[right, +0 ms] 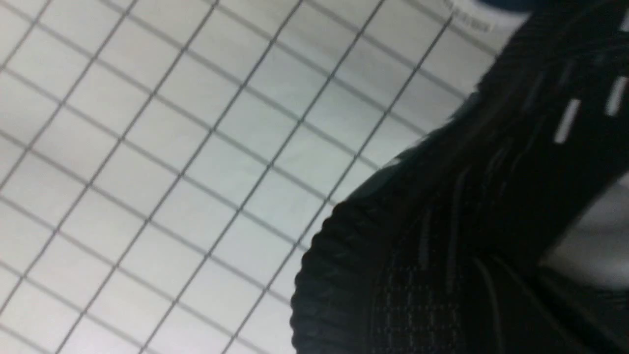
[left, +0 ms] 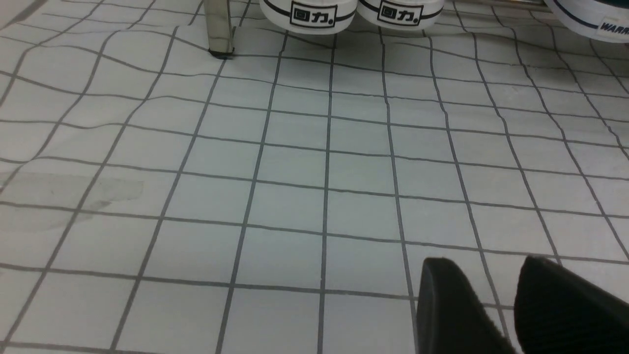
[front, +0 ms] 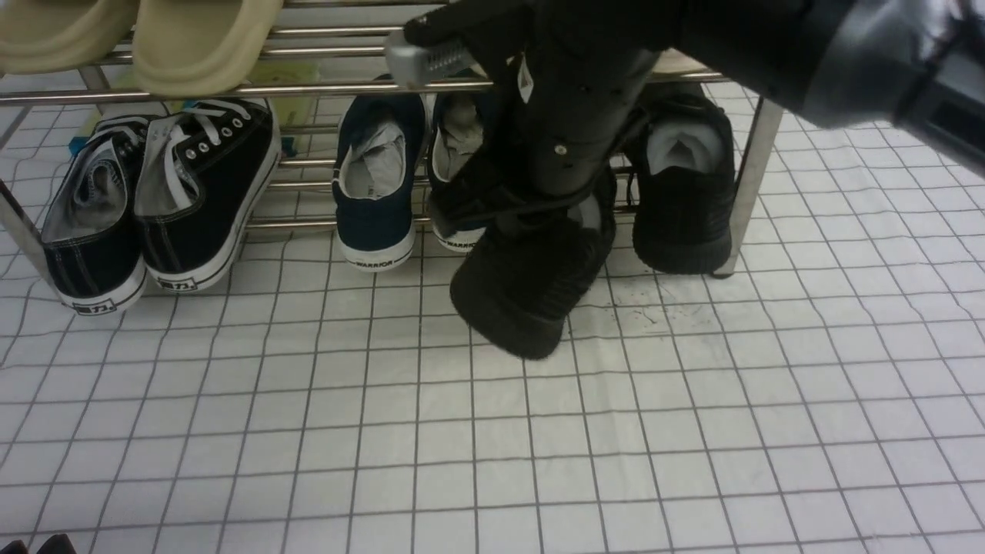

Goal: Take the shoes off the shelf with your hand from the white checkered tablecloth.

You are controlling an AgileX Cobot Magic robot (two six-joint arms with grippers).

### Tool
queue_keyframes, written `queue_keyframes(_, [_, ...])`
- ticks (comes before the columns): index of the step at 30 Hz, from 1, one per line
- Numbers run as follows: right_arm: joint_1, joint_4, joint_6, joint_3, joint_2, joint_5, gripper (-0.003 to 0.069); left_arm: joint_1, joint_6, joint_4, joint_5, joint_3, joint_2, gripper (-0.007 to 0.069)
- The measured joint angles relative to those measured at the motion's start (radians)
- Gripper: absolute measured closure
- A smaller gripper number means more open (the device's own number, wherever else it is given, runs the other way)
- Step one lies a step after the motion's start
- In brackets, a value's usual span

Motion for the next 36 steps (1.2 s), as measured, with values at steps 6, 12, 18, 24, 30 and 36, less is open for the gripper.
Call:
queue_keyframes(6, [0.059,-0.070,0.043,0.201,-0.094,0.010,0.0652,0.000,0.000,0.000,0.000,0.000,0.000,0.0384])
queue_keyframes(12, [0.071,-0.080,0.053,0.308,-0.088,-0.013,0.0648,0.000,0.000,0.000,0.000,0.000,0.000,0.0384])
queue_keyframes(18, [0.071,-0.055,0.149,0.354,-0.041,-0.037,0.0636,0.000,0.000,0.000,0.000,0.000,0.000,0.0384])
queue_keyframes(24, [0.070,-0.005,0.159,0.329,-0.031,-0.027,0.0511,0.000,0.000,0.000,0.000,0.000,0.000,0.0384])
queue_keyframes(30, [-0.013,-0.049,0.068,0.151,-0.031,-0.026,0.0578,0.000,0.000,0.000,0.000,0.000,0.000,0.0384])
queue_keyframes(36, [-0.179,-0.140,0.075,0.091,-0.031,-0.051,0.0662,0.000,0.000,0.000,0.000,0.000,0.000,0.0384])
